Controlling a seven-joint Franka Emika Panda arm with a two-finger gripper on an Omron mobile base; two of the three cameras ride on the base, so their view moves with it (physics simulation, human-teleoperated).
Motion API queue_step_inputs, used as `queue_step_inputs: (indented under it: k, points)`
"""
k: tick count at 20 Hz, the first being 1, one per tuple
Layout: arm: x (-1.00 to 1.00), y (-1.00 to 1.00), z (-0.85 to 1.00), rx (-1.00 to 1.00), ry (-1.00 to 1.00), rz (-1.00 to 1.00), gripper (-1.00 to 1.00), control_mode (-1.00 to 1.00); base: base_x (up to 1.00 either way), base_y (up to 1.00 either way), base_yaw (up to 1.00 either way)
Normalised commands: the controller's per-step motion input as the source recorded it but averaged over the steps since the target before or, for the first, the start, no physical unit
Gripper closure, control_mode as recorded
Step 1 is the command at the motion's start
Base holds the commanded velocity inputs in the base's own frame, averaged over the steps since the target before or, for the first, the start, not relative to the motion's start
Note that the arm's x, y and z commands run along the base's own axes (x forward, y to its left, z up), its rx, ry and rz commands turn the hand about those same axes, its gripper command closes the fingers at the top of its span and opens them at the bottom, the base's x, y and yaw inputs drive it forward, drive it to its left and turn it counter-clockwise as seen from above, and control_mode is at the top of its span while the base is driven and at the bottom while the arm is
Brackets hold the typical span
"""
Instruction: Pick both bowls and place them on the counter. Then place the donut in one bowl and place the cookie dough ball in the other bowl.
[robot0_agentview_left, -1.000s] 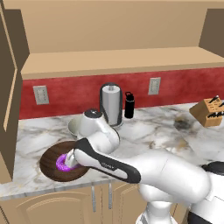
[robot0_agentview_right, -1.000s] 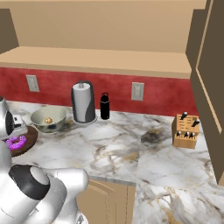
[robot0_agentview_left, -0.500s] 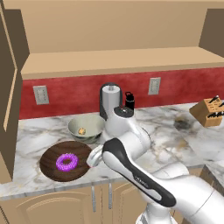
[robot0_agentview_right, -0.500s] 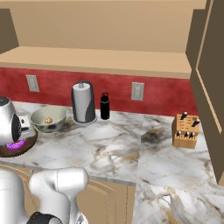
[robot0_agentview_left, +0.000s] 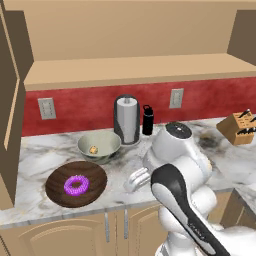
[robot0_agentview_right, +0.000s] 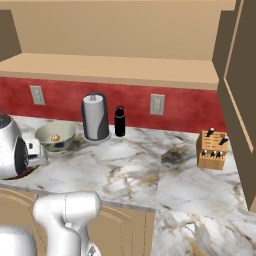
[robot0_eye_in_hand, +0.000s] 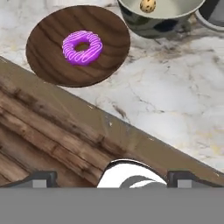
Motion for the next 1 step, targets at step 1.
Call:
queue_step_inputs:
  k: [1]
  points:
    - [-0.45,-0.52,0.32,0.00,0.00,-0.23,-1.00,-1.00,0.00,0.00,0.00]
